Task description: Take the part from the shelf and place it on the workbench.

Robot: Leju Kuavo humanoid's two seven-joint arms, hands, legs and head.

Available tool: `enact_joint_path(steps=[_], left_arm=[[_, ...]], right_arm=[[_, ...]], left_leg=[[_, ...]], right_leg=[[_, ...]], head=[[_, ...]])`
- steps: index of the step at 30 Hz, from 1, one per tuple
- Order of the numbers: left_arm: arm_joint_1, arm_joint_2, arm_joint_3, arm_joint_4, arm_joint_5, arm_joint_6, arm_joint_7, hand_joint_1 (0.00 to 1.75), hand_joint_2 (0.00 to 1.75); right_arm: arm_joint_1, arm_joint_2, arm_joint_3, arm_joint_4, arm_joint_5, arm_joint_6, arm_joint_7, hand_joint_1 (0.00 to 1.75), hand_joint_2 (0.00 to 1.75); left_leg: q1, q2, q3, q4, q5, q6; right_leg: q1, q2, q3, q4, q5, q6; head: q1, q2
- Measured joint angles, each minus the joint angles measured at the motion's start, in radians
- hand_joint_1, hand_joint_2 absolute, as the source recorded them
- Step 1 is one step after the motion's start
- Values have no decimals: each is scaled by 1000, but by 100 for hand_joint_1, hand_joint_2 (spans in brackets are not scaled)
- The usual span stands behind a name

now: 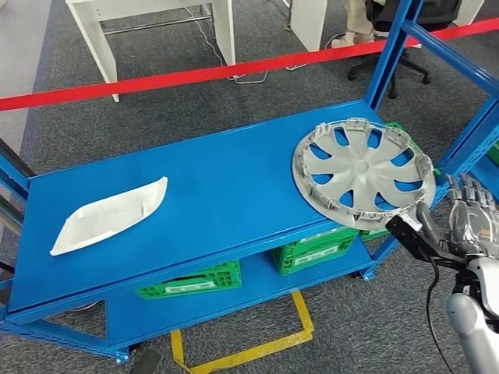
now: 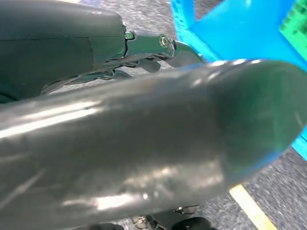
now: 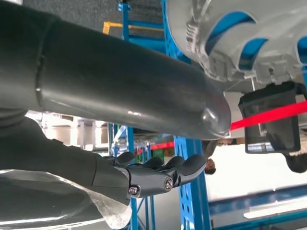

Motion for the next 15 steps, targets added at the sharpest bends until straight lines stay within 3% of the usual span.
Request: enact_joint_path(steps=[2,4,6,9,10,11,12,14,15], left_arm=[[-1,1,-1,0,-2,-7,-2,0,0],[-2,0,-4,0,-7,-10,-3,0,0],[-3,0,-6,0,-10,-13,-4,0,0],[-8,-1,-10,0,-14,-21,-8,0,0],[-8,-2,-11,0,-15,-23,-9,0,0],[-8,-2,-13,0,-17,-25,-10,0,0],[-8,-2,-14,0,-18,-27,-12,0,0],[-8,-2,-16,0,-20,-31,-16,0,0],[-9,-1,-18,0,-20,-33,-18,0,0]], right_arm=[[-2,1,1,2,16,1,2,0,0],[-8,6,5,8,32,1,7,0,0],[-23,15,9,20,42,-1,12,0,0],[-49,29,17,49,47,-10,2,0,0],[-56,33,20,60,46,-15,-6,0,0],[-62,37,23,71,45,-19,-17,0,0],[-69,39,27,80,41,-23,-30,0,0],[-85,41,34,95,28,-23,-59,0,0],[-94,41,38,102,18,-20,-77,0,0]], left_leg=[[-4,-1,20,-54,3,6],[-2,-1,25,-74,-1,8],[3,0,31,-87,2,14],[4,1,35,-91,2,20],[4,1,35,-91,1,21],[4,1,37,-91,0,21],[5,0,39,-90,-2,20],[7,0,45,-88,-7,13],[5,-1,46,-83,-11,8]], right_leg=[[2,1,-3,0,-2,9],[1,0,-8,-3,-3,19],[-1,-1,-22,23,-23,28],[-2,-3,-111,194,-96,36],[-3,-3,-140,245,-108,39],[-4,-3,-156,265,-102,41],[-5,-4,-152,245,-75,43],[-9,-7,-101,125,-2,46],[-9,-7,-70,63,20,45]], head=[[1,0],[1,0],[2,0],[3,0],[3,0],[3,0],[3,0],[3,0],[4,0]])
